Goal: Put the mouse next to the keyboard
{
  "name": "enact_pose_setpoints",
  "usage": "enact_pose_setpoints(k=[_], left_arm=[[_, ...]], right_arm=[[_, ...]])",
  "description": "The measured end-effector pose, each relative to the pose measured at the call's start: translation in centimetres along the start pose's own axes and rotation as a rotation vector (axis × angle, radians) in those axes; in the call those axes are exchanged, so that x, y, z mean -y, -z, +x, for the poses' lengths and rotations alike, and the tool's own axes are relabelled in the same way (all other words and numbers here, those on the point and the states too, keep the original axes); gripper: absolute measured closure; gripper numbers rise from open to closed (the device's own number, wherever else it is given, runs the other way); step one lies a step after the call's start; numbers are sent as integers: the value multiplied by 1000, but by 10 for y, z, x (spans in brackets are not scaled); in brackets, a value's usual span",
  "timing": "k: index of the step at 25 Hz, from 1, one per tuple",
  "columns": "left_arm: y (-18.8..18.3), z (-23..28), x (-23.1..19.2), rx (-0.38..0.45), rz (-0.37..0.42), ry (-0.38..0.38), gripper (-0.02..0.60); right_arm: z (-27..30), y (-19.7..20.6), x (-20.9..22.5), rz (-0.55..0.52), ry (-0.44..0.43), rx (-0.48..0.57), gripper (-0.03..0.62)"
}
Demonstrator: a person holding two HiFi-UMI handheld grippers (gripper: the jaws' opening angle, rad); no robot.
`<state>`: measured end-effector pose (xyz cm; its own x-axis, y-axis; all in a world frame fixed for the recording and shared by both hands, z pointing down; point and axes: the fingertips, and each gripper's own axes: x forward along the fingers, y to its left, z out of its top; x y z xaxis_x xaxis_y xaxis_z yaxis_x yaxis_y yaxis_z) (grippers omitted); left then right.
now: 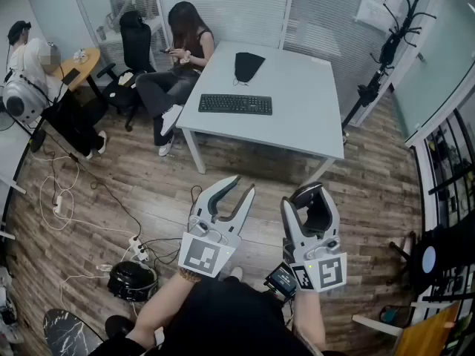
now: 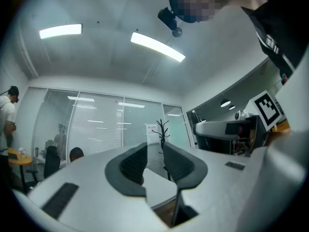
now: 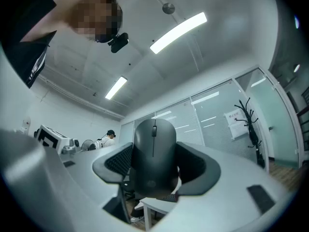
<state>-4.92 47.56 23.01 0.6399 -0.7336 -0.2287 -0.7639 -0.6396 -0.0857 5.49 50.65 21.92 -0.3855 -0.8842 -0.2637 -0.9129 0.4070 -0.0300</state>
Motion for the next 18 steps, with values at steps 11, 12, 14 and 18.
enact_pose_setpoints(k=[11, 12, 14, 18], left_arm=[[9, 1, 8, -17, -4, -36, 474], [10, 2, 7, -19, -2, -38, 474], [14, 5, 1, -21, 2, -41, 474], [25, 16, -12, -22, -13, -44, 476]], right_arm=[[-2, 1, 3, -7, -37, 5, 309], [-1, 3, 4, -7, -37, 2, 309], [5, 6, 6, -16, -33, -5, 309], [19, 16, 15, -30, -12, -20, 309]])
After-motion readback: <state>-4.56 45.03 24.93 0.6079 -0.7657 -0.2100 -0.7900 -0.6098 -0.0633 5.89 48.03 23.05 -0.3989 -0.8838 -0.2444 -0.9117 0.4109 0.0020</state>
